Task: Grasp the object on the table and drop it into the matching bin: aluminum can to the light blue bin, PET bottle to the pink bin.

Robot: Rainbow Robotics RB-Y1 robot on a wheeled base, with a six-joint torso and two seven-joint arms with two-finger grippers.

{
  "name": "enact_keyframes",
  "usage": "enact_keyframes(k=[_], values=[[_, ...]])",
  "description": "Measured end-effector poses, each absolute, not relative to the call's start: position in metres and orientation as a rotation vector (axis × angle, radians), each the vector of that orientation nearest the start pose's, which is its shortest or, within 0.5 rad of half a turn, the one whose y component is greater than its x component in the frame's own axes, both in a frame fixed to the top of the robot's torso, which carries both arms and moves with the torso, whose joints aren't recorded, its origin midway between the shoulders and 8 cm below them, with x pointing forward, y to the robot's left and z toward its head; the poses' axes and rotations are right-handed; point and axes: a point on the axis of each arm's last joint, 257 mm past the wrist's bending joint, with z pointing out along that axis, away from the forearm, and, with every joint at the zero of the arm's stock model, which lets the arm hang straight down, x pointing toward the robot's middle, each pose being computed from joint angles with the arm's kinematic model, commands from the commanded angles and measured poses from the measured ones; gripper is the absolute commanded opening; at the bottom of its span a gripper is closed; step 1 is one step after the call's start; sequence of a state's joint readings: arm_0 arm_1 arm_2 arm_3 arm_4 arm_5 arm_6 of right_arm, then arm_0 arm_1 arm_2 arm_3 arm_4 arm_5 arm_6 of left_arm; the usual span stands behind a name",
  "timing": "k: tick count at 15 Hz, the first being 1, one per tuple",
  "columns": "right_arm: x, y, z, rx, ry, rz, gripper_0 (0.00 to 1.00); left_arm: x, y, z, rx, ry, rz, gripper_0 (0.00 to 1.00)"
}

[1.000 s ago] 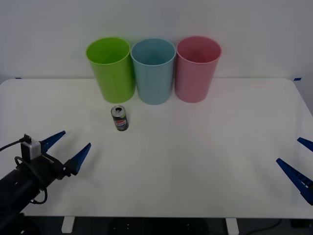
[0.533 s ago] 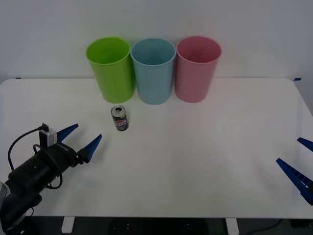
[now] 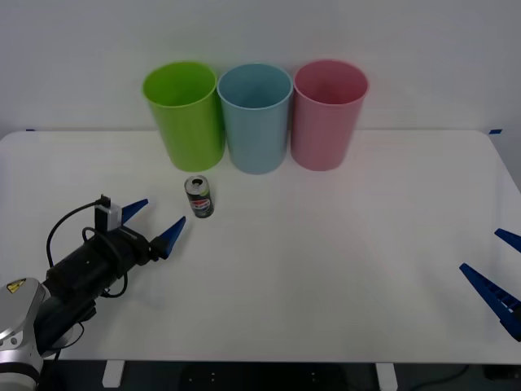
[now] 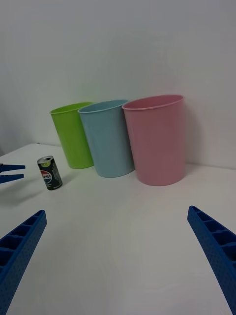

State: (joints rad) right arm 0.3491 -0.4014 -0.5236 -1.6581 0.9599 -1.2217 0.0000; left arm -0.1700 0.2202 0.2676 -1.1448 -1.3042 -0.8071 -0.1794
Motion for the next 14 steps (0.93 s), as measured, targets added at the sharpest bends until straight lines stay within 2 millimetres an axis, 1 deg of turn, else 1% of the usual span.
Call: enact_keyframes(k=[3, 10, 14], values=[[0.342, -0.330, -0.169, -0.465, 1.441, 0.567, 1.00, 0.542, 0.216, -0.285, 0.381, 1.622, -0.431, 1.00], [0.342, -0.330, -0.169, -0.465, 1.441, 0.567, 1.00, 0.563, 0.184, -0.286, 0.356, 1.637, -0.382, 1.00], [0.342, -0.330, -0.169, -0.465, 1.441, 0.567, 1.00, 0.574, 0.171, -0.286, 0.348, 1.647, -0.359, 1.00]])
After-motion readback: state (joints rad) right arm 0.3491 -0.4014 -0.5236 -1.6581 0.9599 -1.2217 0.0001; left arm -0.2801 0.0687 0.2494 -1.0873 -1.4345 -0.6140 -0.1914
